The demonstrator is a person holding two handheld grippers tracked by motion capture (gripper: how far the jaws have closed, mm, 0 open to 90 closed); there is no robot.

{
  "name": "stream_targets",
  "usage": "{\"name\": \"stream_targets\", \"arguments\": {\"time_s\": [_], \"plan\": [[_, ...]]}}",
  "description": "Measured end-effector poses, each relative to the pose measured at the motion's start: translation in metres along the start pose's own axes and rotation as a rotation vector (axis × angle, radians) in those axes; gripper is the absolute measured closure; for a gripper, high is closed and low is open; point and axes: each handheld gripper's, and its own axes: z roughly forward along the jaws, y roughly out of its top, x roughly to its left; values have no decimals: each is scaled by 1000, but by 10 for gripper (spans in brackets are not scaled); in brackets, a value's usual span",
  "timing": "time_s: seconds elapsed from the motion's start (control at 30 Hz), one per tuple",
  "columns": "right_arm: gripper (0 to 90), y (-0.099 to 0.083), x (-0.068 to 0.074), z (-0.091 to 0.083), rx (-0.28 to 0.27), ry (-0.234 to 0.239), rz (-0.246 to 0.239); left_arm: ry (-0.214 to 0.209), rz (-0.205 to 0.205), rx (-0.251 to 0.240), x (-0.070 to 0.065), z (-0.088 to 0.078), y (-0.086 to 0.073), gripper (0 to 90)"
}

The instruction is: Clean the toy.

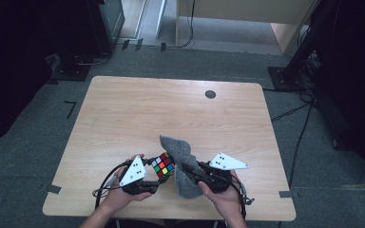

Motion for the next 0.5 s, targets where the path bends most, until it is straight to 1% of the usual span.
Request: {"name": "stream_targets", "arguments": {"time_s": [0.07, 0.1, 0.13, 0.17, 0.2, 0.27, 0.33, 0.4, 0.43, 0.5], "plan": [[728, 0, 2, 2, 11, 16, 7, -18, -14, -22, 0, -3, 4, 341], [726, -2, 2, 4, 13, 25, 12, -10, -12, -24, 0, -4, 5, 341], [726, -5, 1, 4, 4, 32, 30, -6, -6, -25, 0, -6, 6, 341], [727, -7, -1, 5, 7, 36, 50, -6, -11, -32, 1, -7, 6, 341], [727, -9, -3, 6, 20, 27, 62, -8, -17, -38, 3, -9, 6, 341], [728, -12, -6, 9, 54, -5, 47, -9, -23, -42, 4, -9, 6, 341], [728, -12, -7, 9, 68, -13, 45, -11, -27, -42, 6, -9, 4, 341], [728, -9, -6, 6, 53, -21, 33, -13, -31, -36, 6, -7, 3, 341], [728, -6, -4, 4, 35, -16, 32, -9, -20, -23, 6, -6, 2, 341], [728, -1, 0, 0, -4, 10, 26, -6, -1, -3, 3, -3, 1, 341]]}}
